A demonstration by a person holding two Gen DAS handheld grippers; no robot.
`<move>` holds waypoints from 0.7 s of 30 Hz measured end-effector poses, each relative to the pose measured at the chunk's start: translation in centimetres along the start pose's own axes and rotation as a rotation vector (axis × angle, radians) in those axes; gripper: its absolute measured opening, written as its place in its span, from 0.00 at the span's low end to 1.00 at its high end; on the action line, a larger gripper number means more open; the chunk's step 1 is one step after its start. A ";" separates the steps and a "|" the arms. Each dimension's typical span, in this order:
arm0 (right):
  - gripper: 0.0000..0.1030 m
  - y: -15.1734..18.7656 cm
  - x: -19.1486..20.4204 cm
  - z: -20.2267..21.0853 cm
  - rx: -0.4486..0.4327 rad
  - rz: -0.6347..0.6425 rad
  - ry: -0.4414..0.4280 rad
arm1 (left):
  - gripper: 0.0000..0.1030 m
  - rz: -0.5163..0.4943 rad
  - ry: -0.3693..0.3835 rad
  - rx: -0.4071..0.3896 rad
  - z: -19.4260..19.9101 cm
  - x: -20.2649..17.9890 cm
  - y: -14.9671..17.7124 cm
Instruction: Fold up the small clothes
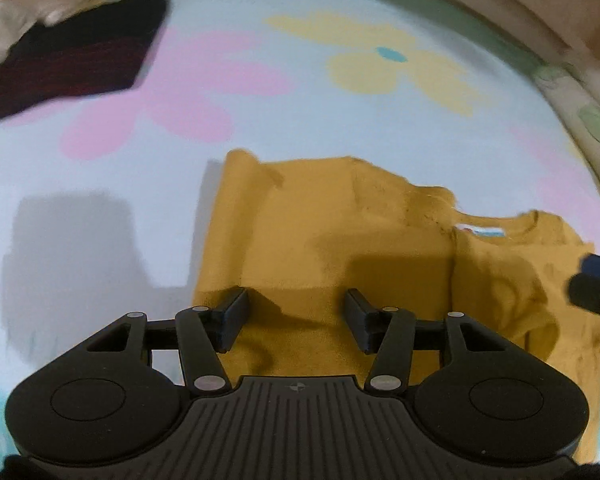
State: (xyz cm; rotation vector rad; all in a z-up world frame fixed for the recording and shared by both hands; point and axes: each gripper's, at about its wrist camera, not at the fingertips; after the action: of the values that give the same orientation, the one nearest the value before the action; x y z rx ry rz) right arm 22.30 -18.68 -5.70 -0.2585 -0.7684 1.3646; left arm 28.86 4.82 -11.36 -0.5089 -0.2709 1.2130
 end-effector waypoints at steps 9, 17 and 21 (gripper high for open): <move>0.52 6.0 7.4 -3.8 0.040 0.518 0.139 | 0.50 -0.001 0.019 0.003 0.1 0.0 -0.4; 0.08 7.0 6.3 -5.9 0.039 0.531 0.277 | 0.50 0.032 0.065 -0.009 0.3 1.1 -0.2; 0.07 3.9 2.2 -3.5 0.027 0.259 0.271 | 0.50 0.040 0.075 -0.011 0.4 1.2 -0.2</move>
State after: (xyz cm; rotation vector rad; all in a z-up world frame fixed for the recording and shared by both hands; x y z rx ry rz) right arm 21.47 -14.89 -9.76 -0.5246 -0.5008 1.5428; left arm 29.26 6.02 -11.04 -0.5700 -0.2041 1.2289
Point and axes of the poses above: each gripper's, at about its wrist camera, not at the fingertips, and z roughly against the way its jaws point, x to its left, y to its underside, and after that the axes turned 13 degrees about -z, right-handed
